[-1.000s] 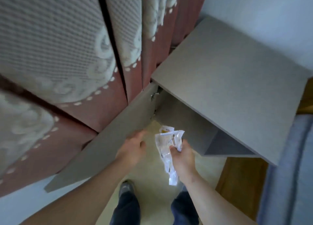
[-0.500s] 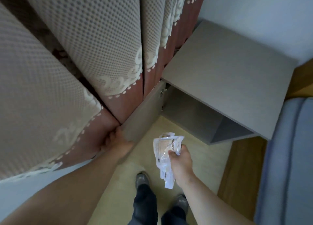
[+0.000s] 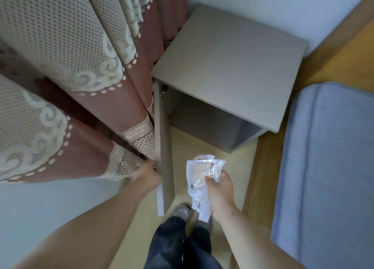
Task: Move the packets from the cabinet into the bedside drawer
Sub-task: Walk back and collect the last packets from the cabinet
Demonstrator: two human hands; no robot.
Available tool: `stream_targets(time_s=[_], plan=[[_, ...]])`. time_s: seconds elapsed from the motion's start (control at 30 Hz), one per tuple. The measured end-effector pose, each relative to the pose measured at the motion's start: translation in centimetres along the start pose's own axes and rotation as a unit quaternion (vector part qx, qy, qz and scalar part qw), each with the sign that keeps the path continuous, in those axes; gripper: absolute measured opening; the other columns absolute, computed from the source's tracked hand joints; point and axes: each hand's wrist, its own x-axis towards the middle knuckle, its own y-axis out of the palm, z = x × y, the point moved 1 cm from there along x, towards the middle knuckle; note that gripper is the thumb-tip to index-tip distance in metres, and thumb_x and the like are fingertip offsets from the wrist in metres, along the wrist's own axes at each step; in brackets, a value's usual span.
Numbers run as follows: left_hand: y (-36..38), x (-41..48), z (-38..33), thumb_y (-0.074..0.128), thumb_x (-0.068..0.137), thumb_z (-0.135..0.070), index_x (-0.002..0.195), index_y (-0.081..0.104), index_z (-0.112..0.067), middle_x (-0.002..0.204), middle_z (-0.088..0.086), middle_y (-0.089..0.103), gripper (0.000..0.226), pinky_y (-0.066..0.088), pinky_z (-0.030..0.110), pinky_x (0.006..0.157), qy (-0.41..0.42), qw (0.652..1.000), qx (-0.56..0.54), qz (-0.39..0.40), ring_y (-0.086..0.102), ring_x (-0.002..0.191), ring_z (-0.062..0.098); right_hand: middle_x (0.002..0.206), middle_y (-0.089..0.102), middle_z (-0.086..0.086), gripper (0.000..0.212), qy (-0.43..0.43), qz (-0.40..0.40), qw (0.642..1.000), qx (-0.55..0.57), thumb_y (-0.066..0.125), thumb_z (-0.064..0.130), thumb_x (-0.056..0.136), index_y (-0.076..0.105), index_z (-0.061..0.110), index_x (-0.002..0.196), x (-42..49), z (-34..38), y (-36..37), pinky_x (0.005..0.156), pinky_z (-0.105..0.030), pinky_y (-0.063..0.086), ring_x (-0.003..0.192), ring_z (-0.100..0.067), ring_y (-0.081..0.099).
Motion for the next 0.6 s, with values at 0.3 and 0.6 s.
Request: stream_targets(time_s=[0.3,0.6], plan=[[9.0,-6.1,-11.1,0.060,0.091,-0.018,0.127,0.046,-0.027,0.103,0.003,0.061,0.040,0.052,0.029,0.067,0.012,0.971,-0.203,0.127,0.061,0.089,0.019,0.096,0.064,-0.015,0.013,-0.006,-0.065,0.993,0.097,0.049,0.007,0.087,0.056,0.012,0.097,-0.5,0.7,-9.4,0.074,-0.037,0.052,0.087,-0.028,0.064],[15.5,-11.4,-19.4,0.045,0.096,-0.042,0.117,0.056,-0.018,0.116,0.005,0.064,0.034,0.051,0.037,0.082,0.020,0.943,-0.211,0.258,0.062,0.103,0.024,0.075,0.052,-0.019,0.012,-0.067,-0.103,0.970,0.210,0.045,0.000,0.085,0.054,-0.001,0.094,-1.9,2.6,-17.6,0.055,-0.026,0.043,0.067,-0.020,0.050]])
